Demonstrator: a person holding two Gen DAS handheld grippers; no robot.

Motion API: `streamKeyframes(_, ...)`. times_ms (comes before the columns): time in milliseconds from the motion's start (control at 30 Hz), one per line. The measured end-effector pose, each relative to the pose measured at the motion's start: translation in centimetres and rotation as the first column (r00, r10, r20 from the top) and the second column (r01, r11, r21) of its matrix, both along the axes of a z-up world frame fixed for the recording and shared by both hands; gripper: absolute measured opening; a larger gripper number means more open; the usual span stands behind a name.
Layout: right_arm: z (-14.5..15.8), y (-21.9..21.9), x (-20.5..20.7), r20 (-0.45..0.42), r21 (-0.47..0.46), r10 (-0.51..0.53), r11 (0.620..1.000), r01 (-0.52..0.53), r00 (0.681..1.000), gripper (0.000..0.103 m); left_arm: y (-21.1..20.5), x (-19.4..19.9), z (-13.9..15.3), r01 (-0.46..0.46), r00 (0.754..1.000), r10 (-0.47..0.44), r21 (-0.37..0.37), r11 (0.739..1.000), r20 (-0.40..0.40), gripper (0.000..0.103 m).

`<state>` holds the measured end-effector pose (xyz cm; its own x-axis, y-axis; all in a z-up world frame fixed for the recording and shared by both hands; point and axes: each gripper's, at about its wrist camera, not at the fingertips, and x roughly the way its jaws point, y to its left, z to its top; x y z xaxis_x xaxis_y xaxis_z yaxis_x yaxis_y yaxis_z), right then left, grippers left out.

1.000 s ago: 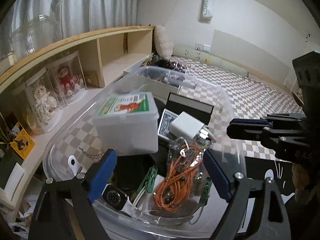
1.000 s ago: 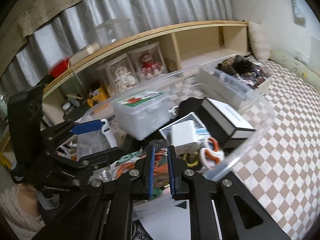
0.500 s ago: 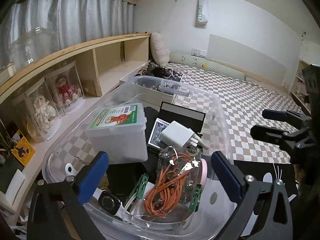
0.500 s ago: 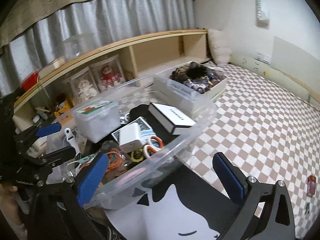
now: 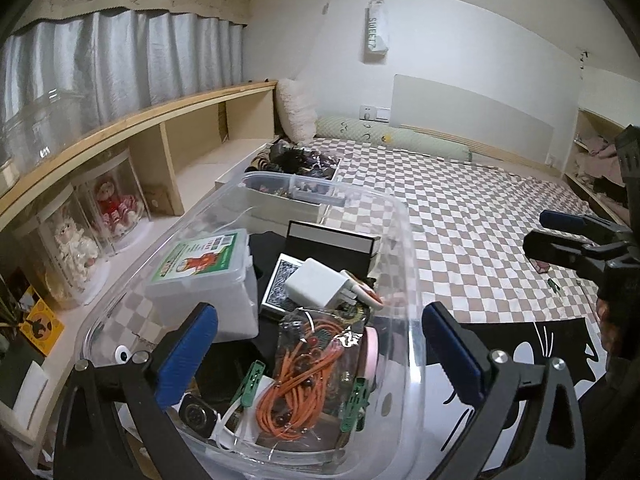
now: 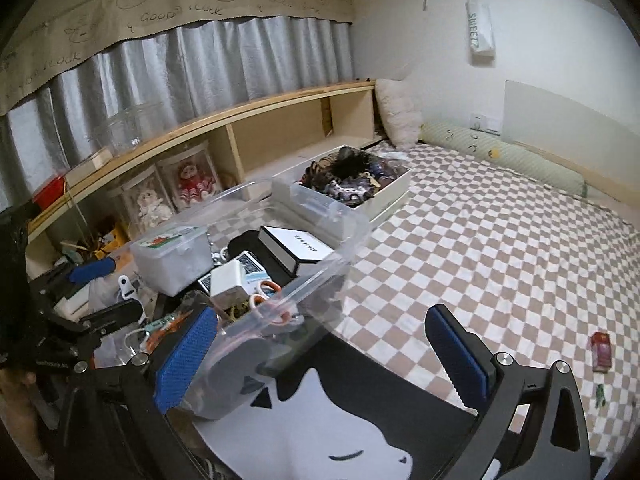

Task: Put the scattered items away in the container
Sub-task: 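Withdraw both open tools from the container back toward the bed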

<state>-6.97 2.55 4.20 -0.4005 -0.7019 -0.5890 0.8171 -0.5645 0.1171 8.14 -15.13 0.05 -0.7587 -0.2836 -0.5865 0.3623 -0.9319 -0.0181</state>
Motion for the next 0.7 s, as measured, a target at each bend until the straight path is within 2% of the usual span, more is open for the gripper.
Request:
streamKeyframes(367,0.5,3.6,1.8,-0.045,-0.004,-0.011,1.0,0.011,0.999,0.103,1.5,-0.4,0.3,0.034,0.999,-0.034,-0.026,0.999,0.005,0.103)
streamKeyframes(700,-0.4,7.1,2.6,-0.075,0.002,-0.089,0.996,0.089,0.993,0.103,3.5,-0.8,0.7,0.077,0.997,-0.077,-0.051,0.996,0.005,0.103)
